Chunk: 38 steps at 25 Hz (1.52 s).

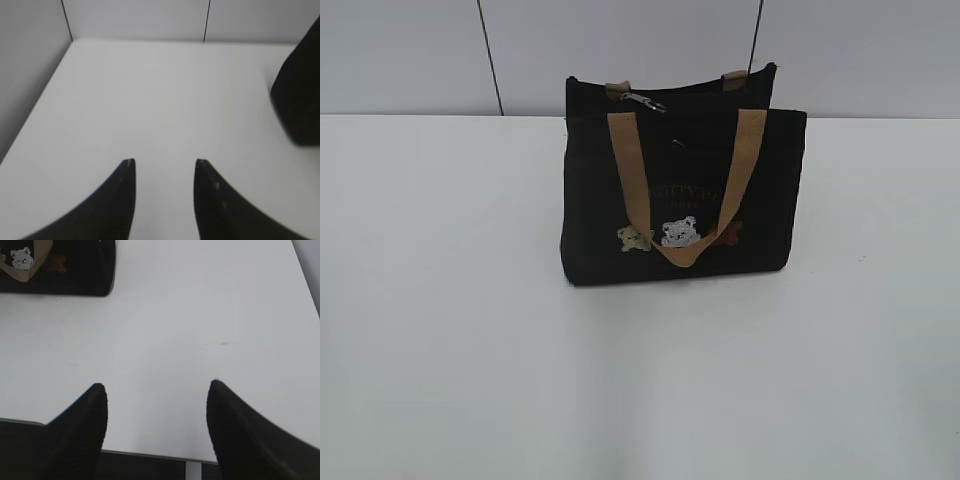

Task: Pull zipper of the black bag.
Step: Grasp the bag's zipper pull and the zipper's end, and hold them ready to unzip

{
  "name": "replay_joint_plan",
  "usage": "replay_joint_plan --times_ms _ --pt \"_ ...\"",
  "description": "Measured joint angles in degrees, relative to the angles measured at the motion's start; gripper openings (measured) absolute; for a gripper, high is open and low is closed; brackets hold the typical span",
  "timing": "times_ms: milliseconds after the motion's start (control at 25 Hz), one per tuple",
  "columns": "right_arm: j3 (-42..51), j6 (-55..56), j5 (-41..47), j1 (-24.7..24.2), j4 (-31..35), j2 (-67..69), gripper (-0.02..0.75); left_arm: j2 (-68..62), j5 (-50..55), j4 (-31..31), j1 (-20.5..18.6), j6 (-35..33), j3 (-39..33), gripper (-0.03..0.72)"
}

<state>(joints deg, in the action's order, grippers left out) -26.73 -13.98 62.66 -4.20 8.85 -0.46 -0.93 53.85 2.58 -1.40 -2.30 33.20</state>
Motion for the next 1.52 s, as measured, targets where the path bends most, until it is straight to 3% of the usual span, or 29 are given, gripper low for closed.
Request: replay_joint_plan --times_ms 200,560,800,920,1000,1080,1200,1360,1520 --pt "0.00 0.00 0.00 0.00 0.00 0.00 0.474 -7.60 -21.99 3.16 0.06 0.00 2.39 0.293" --pt "0.00 0.00 0.00 0.00 0.00 0.00 0.474 -36.93 -45.69 3.37 0.99 -4.78 2.46 0.293" --pt "0.00 0.00 0.00 0.00 0.00 0.00 0.475 -57.72 -68.63 2.63 6.52 -4.29 2.46 0.293" --pt "0.00 0.00 0.00 0.00 0.00 0.00 0.475 -66.70 -81.65 -9.66 7.55 7.56 2.46 0.293" --pt "0.00 0.00 0.00 0.00 0.06 0.00 0.475 -73.21 -91.40 -20.70 5.48 18.99 2.46 0.293" --pt "0.00 0.00 0.00 0.00 0.06 0.00 0.475 -80.52 -100.79 -29.08 3.81 25.83 2.47 0.293" --pt "0.00 0.00 0.00 0.00 0.12 0.00 0.475 -89.47 -108.79 -38.39 3.11 28.78 3.54 0.293" --pt "0.00 0.00 0.00 0.00 0.18 0.00 0.475 -98.28 -114.07 -61.34 1.18 31.50 11.97 0.293" --pt "0.00 0.00 0.00 0.00 0.18 0.00 0.475 -106.28 -116.04 -72.46 0.64 39.04 22.72 0.293"
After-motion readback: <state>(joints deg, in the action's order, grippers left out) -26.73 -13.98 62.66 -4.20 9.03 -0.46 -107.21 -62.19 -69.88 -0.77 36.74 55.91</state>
